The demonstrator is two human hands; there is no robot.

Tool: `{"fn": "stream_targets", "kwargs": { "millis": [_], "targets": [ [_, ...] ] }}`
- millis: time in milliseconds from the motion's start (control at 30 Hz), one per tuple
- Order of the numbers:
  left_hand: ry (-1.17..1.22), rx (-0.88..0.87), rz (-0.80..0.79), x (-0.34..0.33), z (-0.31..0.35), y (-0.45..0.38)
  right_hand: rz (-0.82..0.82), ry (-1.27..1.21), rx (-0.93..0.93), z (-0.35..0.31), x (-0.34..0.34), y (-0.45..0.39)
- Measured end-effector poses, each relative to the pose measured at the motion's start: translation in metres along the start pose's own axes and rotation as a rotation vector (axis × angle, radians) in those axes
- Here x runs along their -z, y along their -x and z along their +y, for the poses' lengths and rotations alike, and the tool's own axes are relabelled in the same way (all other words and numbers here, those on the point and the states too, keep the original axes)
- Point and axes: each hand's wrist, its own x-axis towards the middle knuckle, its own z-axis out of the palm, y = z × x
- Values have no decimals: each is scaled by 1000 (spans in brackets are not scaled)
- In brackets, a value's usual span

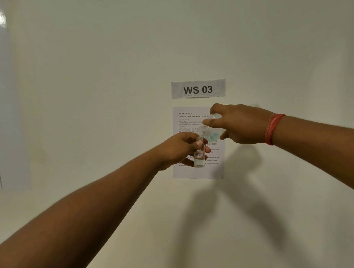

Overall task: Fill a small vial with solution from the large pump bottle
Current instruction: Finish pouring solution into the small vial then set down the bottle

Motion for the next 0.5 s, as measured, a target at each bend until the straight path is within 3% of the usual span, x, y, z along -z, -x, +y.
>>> {"fn": "stream_targets", "kwargs": {
  "millis": [500],
  "targets": [
    [-14,-4,11,0,4,4,12,3,16,2,0,-2]
  ]
}}
